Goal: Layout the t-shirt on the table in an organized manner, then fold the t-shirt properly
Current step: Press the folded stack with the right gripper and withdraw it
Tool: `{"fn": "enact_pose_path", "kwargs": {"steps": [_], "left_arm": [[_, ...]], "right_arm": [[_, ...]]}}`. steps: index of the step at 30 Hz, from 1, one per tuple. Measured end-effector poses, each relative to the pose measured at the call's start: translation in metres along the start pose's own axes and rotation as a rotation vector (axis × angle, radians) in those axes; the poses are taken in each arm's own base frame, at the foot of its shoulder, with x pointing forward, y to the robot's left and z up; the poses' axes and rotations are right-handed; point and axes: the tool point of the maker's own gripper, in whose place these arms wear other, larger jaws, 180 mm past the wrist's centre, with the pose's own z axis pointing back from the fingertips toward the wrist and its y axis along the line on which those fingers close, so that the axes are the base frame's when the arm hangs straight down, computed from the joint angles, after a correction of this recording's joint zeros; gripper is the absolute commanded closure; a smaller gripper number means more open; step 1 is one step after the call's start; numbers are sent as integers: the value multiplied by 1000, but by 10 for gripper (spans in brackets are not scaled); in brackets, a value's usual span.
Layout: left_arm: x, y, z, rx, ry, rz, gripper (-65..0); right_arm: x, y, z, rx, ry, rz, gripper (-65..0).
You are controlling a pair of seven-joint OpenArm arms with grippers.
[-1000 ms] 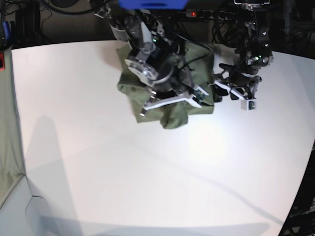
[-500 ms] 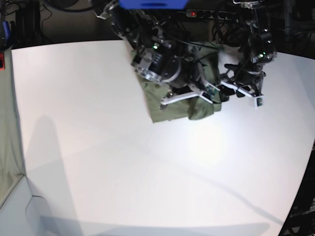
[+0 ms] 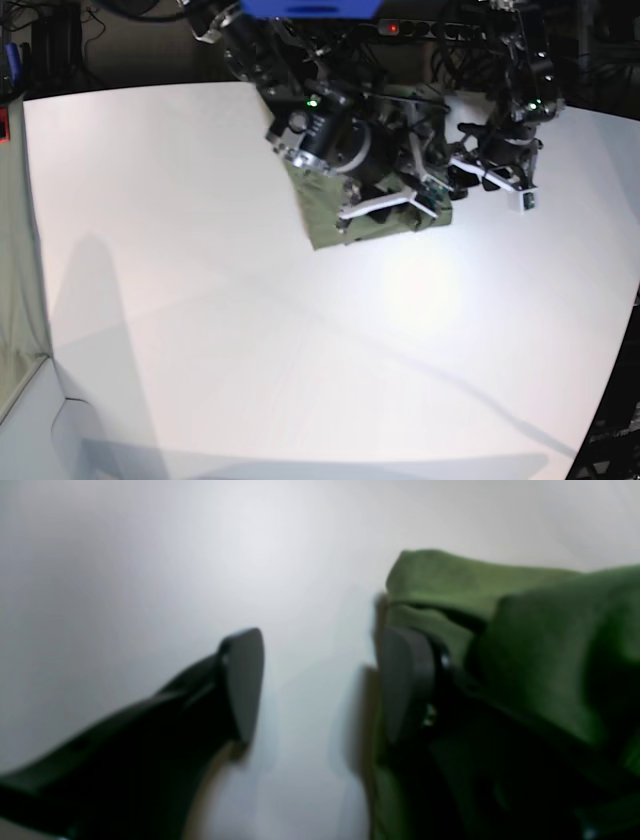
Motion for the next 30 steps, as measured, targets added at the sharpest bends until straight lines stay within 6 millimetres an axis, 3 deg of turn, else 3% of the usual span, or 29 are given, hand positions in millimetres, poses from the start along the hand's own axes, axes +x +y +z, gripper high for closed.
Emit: {"fn": "enact_pose_path", "kwargs": {"steps": [3, 7, 14, 18, 30], "left_arm": [[0, -1, 4, 3, 10, -5, -367], [2, -3, 14, 5, 2, -30, -368], [20, -10, 15, -10, -47, -37, -369], [19, -9, 14, -8, -41, -36, -369], [24, -8, 15, -7, -52, -44, -369]], "right_arm": [[17, -5, 10, -25, -56, 10, -332], [20, -17, 20, -62, -82, -15, -332], [-20, -64, 34, -185, -7, -101, -336], [-60, -71, 43, -206, 91, -96, -335], [-106, -126, 76, -356, 172, -148, -333]]}}
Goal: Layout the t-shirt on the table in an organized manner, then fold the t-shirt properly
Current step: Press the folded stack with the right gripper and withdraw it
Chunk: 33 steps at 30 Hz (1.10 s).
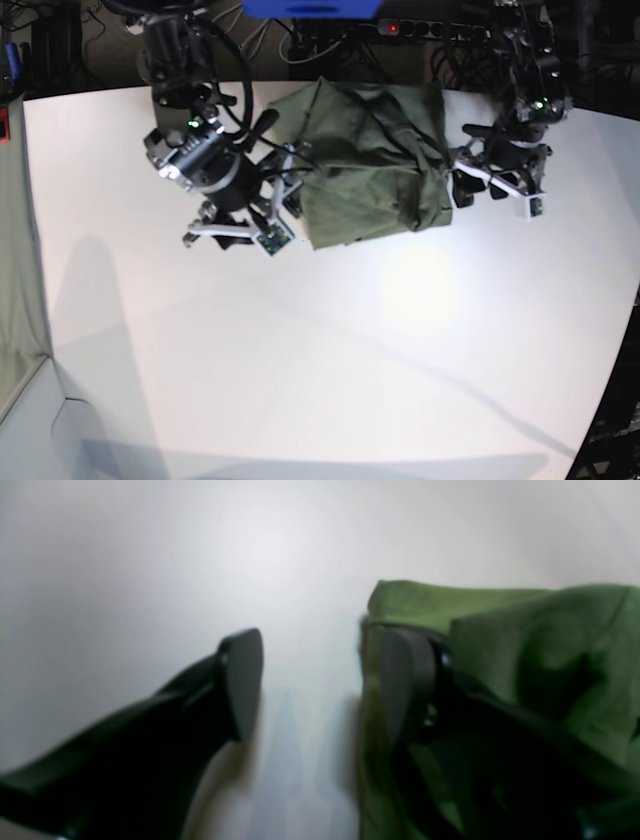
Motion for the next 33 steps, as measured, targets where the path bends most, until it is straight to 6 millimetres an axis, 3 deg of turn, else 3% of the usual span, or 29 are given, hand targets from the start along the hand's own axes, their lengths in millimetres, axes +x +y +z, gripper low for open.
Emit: {"fn": "enact_pose_path", "kwargs": {"steps": [6, 11, 17, 24, 27, 33], "left_arm": [[0, 0, 0, 1, -3, 1, -369], [2, 0, -1, -1, -6, 0, -369], [3, -1, -2, -2, -9, 2, -369], [3, -1, -2, -2, -13, 3, -369], [8, 9, 2, 21, -29, 20, -369], [29, 52, 20, 78, -116, 172, -370]], "right_arm": [[-32, 13, -6, 39, 80, -10, -332], [-36, 37, -3, 103, 64, 14, -332], [-31, 90, 5, 296, 32, 170, -331], [-6, 104, 15, 312, -37, 192, -331], [-8, 112, 17, 331, -32, 200, -331], [-17, 128, 22, 371, -10, 210, -331]]}}
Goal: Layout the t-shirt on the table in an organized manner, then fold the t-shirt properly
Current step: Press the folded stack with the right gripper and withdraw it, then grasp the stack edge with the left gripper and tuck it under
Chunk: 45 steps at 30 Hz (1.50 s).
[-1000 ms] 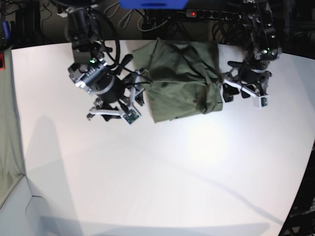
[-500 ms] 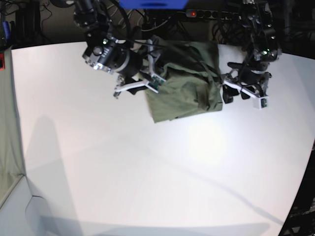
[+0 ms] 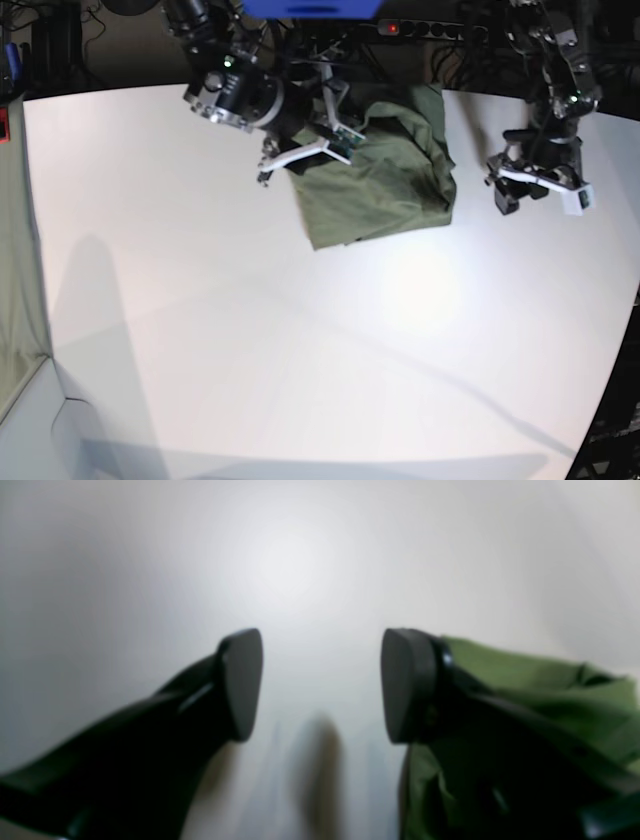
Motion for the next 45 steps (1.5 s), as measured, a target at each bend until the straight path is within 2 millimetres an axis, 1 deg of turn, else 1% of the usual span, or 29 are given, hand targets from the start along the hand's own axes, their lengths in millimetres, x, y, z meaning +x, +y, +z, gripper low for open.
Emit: {"fn": "enact_pose_path", "kwargs": {"steps": [2, 5, 7, 9, 11, 13, 17, 20, 22, 24, 25, 26, 28, 29, 31, 32, 35, 38, 40, 42, 43, 45], "left_arm": [[8, 10, 4, 10, -23, 38, -370], [20, 29, 14, 35, -62, 62, -370], [17, 37, 20, 45, -52, 75, -370], [14, 44, 24, 51, -33, 73, -370], [15, 48, 28, 53, -46, 87, -370], [12, 53, 32, 66, -40, 92, -370], [3, 70, 43, 110, -25, 95, -370], [-7, 74, 47, 120, 5, 93, -371], [-9, 75, 49, 122, 9, 95, -371], [-11, 75, 50, 122, 13, 98, -371], [-10, 75, 50, 119, 11, 101, -371], [-10, 74, 50, 112, 10, 111, -371], [-8, 68, 51, 94, 3, 117, -371], [-3, 62, 52, 78, -8, 116, -371], [11, 46, 52, 32, -50, 108, -371], [14, 37, 52, 8, -58, 98, -372], [17, 11, 57, -64, -59, 76, -372], [18, 6, 60, -79, -61, 72, -372], [14, 1, 58, -89, -49, 73, -383], [2, -6, 53, -109, -18, 79, -413], [-5, -11, 51, -124, 8, 79, -430], [-11, -24, 50, -155, 28, 72, -450]], "right_arm": [[3, 8, -1, 19, -4, 9, -331], [18, 25, 1, 52, -47, 41, -331], [26, 37, 0, 85, -62, 68, -331], [37, 46, -2, 105, -88, 75, -331], [51, 49, -3, 110, -119, 77, -331], [58, 50, -3, 114, -137, 88, -331], [62, 58, -4, 133, -143, 92, -331], [63, 60, -4, 138, -146, 97, -331], [63, 69, -4, 159, -144, 132, -331], [58, 81, -3, 200, -142, 158, -333], [56, 81, -4, 200, -133, 161, -334], [54, 79, -4, 194, -120, 174, -334], [57, 73, -6, 182, -128, 193, -333], [57, 72, -7, 181, -128, 191, -333], [53, 70, -9, 176, -113, 193, -332], [53, 71, -9, 179, -114, 191, -332], [52, 72, -9, 183, -109, 189, -331], [53, 73, -8, 182, -113, 190, -331], [52, 74, -8, 184, -111, 189, -331], [52, 75, -8, 187, -111, 186, -331], [52, 75, -8, 187, -111, 186, -331], [53, 73, -8, 183, -113, 190, -331]]}}
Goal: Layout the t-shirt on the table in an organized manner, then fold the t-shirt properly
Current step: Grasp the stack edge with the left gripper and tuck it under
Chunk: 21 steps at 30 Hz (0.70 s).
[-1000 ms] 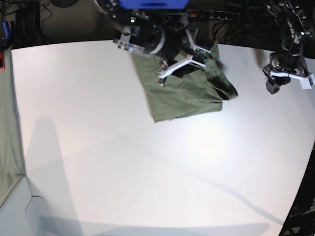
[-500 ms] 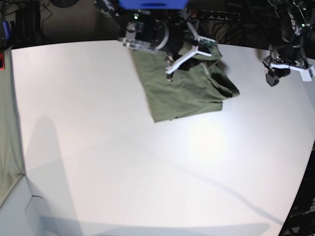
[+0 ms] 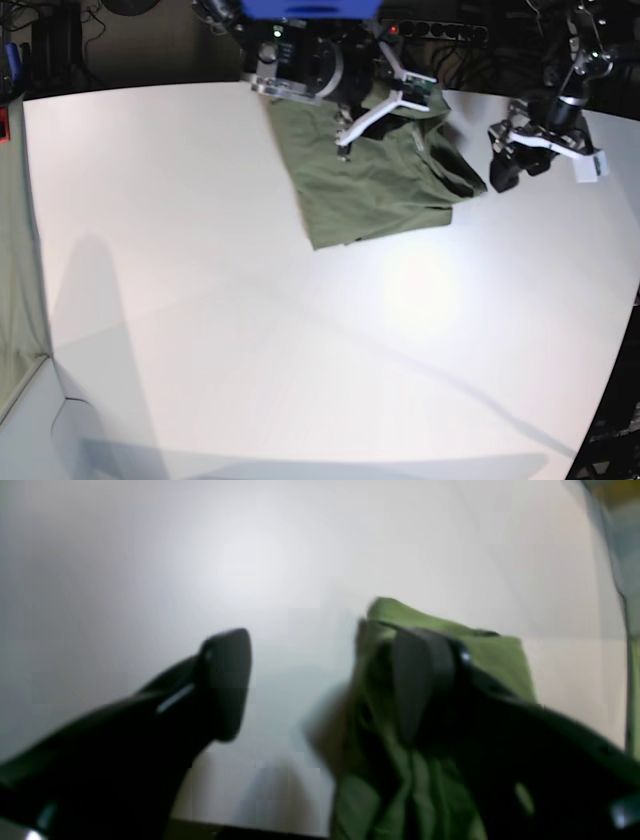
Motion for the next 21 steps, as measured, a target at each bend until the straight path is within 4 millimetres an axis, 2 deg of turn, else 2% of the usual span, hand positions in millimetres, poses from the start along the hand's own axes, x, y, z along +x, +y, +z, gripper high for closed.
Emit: {"fn": "enact_pose_path", "kwargs": {"steps": [3, 7, 13, 17, 21], "left_arm": [[-6, -20, -3, -54, 13, -11, -451], [-17, -35, -7, -93, 45, -15, -451], [-34, -46, -19, -127, 96, -11, -450], [-32, -53, -36, -154, 90, 5, -450], [-37, -52, -39, -151, 111, 9, -449]], "right_arm": [[-5, 0, 1, 0, 13, 4, -331], [-6, 0, 1, 1, 14, 4, -331], [-6, 0, 1, 1, 14, 4, -331], [-6, 0, 1, 0, 14, 3, -331], [-7, 0, 1, 1, 16, 5, -331]]}}
